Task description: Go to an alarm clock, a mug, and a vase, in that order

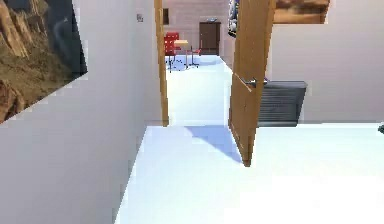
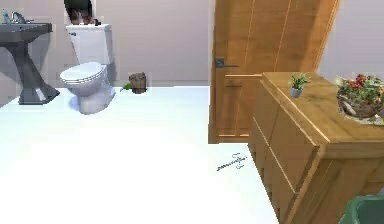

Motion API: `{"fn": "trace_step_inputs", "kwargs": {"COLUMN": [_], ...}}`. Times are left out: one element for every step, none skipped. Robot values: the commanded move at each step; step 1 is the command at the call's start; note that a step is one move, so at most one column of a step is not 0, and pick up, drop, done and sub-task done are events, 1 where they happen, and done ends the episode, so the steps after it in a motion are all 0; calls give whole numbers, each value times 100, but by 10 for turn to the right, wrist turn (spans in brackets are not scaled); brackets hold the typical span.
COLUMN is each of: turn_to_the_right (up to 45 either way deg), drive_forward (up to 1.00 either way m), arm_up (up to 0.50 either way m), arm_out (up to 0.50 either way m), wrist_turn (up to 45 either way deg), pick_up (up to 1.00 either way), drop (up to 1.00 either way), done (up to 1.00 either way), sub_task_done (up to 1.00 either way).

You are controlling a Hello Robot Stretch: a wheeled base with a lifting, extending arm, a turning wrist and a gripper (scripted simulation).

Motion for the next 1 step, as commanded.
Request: {"fn": "trace_step_inputs", "kwargs": {"turn_to_the_right": [0], "drive_forward": [100], "arm_up": [0], "arm_out": [0], "wrist_turn": [0], "pick_up": [0], "drop": [0], "done": [0], "sub_task_done": [0]}}
